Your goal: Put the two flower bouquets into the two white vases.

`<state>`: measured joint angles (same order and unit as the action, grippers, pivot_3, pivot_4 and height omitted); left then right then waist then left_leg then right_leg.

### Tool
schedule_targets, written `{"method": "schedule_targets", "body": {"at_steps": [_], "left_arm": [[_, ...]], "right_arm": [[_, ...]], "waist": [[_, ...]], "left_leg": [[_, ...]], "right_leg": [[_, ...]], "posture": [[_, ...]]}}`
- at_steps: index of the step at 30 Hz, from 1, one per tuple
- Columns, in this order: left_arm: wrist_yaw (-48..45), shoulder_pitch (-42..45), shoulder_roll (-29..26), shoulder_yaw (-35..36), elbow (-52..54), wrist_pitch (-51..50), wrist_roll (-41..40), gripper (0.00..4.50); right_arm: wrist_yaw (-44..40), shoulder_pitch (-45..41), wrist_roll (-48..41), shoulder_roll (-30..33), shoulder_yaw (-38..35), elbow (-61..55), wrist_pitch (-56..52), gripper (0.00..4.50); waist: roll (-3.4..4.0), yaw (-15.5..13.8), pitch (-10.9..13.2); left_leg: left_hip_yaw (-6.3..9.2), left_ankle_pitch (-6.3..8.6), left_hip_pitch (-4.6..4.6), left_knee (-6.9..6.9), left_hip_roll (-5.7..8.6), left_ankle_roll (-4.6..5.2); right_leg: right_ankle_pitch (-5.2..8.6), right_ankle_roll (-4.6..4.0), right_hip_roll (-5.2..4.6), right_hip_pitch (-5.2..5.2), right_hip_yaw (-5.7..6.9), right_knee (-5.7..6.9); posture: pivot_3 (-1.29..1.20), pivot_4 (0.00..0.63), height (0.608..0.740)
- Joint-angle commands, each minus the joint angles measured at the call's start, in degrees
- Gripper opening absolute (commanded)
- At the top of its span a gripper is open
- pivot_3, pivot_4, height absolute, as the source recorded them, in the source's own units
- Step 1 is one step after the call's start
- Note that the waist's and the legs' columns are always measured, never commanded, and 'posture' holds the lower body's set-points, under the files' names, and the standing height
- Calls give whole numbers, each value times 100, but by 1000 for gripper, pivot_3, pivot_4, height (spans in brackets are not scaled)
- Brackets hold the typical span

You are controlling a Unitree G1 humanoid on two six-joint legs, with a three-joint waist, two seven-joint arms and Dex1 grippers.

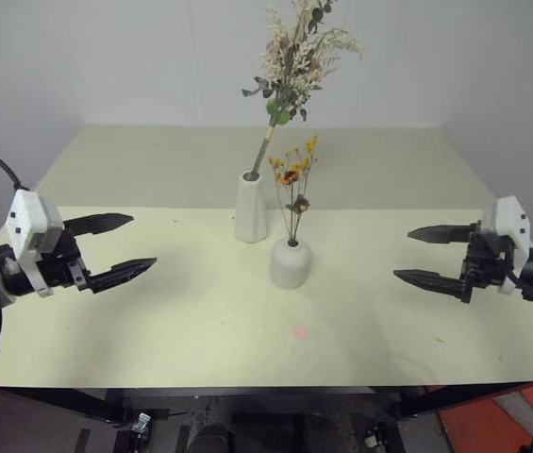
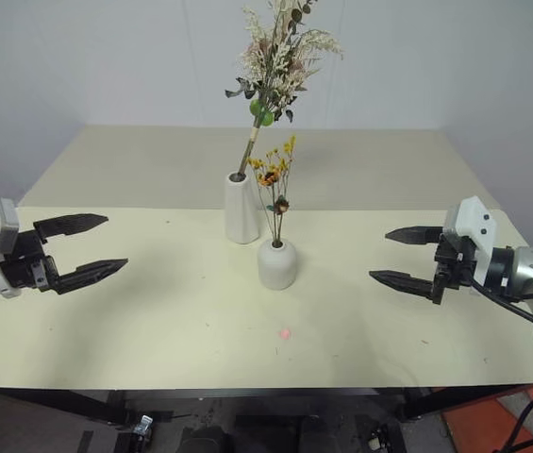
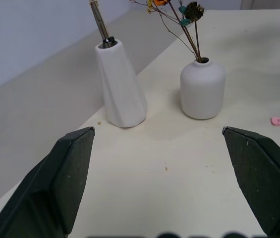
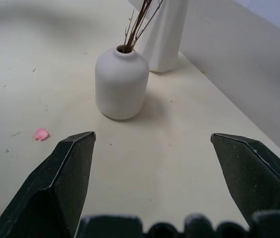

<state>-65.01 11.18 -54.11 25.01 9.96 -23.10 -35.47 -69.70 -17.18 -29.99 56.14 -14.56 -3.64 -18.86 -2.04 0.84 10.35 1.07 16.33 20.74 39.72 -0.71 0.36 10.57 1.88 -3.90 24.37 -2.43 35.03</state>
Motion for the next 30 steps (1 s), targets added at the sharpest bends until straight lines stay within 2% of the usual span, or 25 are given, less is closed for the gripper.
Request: {"method": "schedule_targets", "body": {"at_steps": [1, 11, 15, 20, 30], "left_arm": [[-47, 304, 44, -139, -174, 302, 82, 4500], [-390, 958, 274, -788, -981, 896, 430, 4500], [-525, 1120, 311, -832, -986, 814, 267, 4500], [-574, 1413, 416, -1037, -1347, 1027, 486, 4500], [-644, 1391, 472, -1037, -1439, 1071, 483, 4500]], "right_arm": [[24, 59, 6, 192, -366, -89, 66, 4433], [58, 479, 0, 352, -747, -184, -32, 4433], [91, 693, -66, 379, -1029, -274, -93, 4433], [141, 807, -30, 415, -1126, -341, -160, 4433], [106, 813, -133, 614, -1260, -461, -372, 4433]], "waist": [[0, -1, 0], [0, -4, 0], [-1, 0, 0], [0, 6, 0], [0, 0, 0]], "left_leg": [[0, 0, 0, 0, -1, 0], [-2, 0, 1, 0, 0, 0], [0, 0, 6, 2, -1, 0], [0, 0, 0, 1, -1, 0], [1, 0, 4, 2, -2, 1]], "right_leg": [[0, 0, 1, 0, 0, -1], [-2, -2, 2, -2, -1, -2], [-2, -2, 2, 1, -1, -2], [-1, -1, 5, -3, -1, 0], [-1, -1, 4, -1, -2, -1]], "posture": [[0, 150, 740], [0, 150, 740], [0, 150, 740], [0, 150, 740], [0, 150, 740]]}}
